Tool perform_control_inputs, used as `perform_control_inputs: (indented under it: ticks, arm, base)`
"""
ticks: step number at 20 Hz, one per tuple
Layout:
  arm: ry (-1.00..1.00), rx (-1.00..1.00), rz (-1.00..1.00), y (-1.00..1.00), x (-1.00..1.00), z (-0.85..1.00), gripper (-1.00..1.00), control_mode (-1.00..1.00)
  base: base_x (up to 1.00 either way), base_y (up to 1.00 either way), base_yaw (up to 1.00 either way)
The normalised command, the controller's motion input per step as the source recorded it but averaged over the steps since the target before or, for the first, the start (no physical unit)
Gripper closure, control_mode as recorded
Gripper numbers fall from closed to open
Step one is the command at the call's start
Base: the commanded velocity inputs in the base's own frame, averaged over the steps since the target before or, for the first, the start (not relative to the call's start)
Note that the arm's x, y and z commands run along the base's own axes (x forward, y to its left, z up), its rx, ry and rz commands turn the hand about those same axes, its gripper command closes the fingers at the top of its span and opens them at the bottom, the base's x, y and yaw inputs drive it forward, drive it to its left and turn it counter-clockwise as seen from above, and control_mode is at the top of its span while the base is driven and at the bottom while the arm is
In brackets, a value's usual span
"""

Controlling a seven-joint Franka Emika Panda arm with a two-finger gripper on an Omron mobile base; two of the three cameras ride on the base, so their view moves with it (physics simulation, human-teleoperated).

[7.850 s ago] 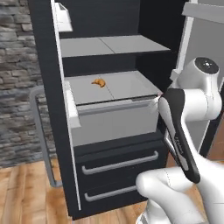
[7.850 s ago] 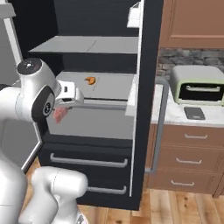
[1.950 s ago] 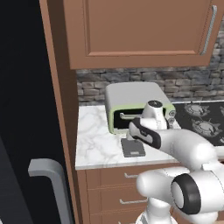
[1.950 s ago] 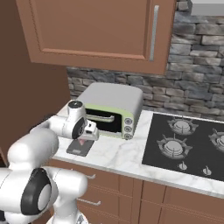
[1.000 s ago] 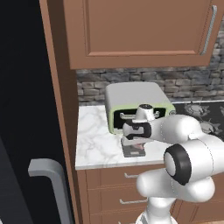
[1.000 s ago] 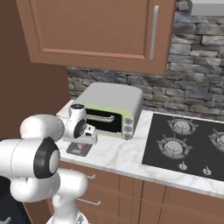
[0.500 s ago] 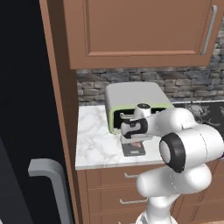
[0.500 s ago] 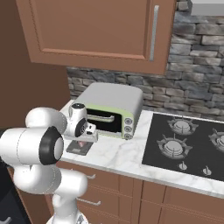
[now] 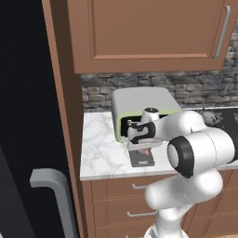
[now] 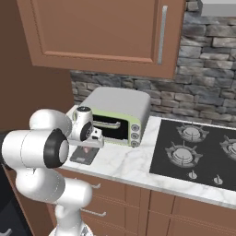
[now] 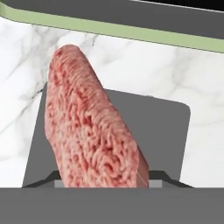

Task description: Take the steak from the fridge and place it on the digital scale on the counter by the fridge. Wait a few seconds for a reading, then move it to the plate on the dining counter.

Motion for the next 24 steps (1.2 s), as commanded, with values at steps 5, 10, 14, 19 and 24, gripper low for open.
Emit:
perform_control_inputs:
  ticks: [5,10,14,19,24]
  arm:
    - [0.0,0.0,0.0,0.0,-0.03,0.0,-1.0,-1.0]
    - [-0.01,0.0,0.0,0.0,-0.13,0.0,-1.0,-1.0]
    - [-0.07,0.0,0.0,0.0,-0.27,0.09,-1.0,-1.0]
    - [-0.15,0.01,0.0,-0.01,-0.86,0.64,-1.0,-1.0]
    - [-0.07,0.0,0.0,-0.19,-1.0,0.96,-1.0,-1.0]
  base:
    - [0.0,0.0,0.0]
    - [0.0,0.0,0.0]
    - [0.0,0.0,0.0]
    - [0.0,0.0,0.0]
    - [0.0,0.0,0.0]
